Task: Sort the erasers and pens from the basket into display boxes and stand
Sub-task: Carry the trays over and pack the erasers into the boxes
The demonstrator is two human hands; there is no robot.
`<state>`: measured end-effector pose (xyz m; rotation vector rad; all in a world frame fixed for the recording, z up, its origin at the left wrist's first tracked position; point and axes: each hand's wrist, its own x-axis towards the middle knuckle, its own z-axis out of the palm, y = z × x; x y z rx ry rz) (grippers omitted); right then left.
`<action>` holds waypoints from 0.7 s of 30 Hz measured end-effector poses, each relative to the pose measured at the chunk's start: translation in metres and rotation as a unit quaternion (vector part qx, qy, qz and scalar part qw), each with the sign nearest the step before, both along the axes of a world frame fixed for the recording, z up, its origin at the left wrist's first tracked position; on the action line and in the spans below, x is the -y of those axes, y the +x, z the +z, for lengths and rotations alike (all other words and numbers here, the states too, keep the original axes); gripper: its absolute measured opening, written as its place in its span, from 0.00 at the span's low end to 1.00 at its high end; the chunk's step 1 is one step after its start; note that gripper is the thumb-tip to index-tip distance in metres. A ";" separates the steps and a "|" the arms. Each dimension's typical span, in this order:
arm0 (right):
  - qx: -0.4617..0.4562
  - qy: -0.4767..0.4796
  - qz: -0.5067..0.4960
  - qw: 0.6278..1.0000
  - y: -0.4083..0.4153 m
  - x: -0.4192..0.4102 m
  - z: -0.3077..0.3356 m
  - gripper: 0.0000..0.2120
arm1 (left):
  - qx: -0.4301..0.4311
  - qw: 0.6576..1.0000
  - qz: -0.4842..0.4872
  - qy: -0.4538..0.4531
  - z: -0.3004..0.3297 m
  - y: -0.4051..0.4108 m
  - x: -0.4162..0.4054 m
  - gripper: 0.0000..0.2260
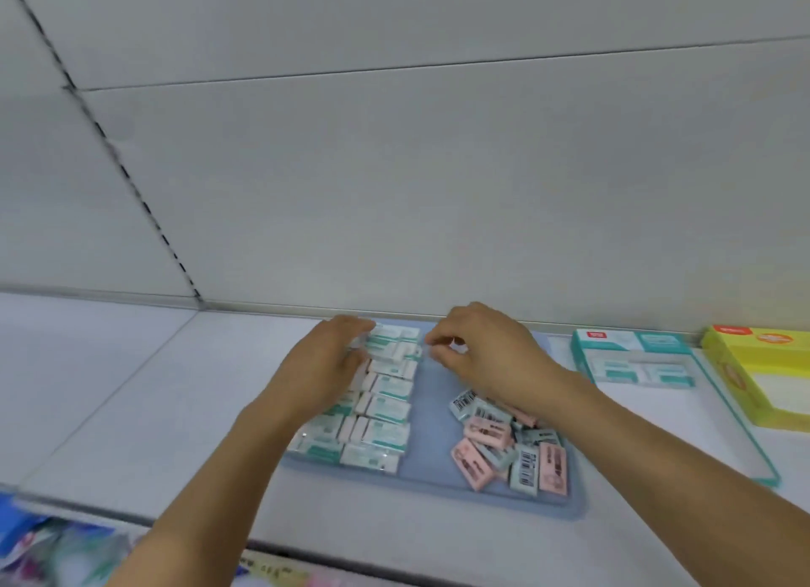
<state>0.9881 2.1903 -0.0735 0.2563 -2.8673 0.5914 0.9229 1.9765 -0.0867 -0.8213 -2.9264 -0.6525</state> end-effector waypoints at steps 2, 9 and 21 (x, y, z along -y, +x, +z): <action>0.033 0.014 -0.007 0.999 -0.022 0.020 -0.005 0.11 | 0.013 0.999 -0.011 -0.048 0.001 -0.010 0.002 0.16; 0.059 0.011 -0.031 0.998 -0.063 0.040 -0.017 0.11 | 0.000 0.999 -0.019 -0.044 0.004 -0.020 0.000 0.09; 0.117 -0.080 -0.059 0.988 -0.080 0.045 -0.003 0.06 | 0.085 0.996 -0.015 0.017 0.009 -0.027 -0.001 0.12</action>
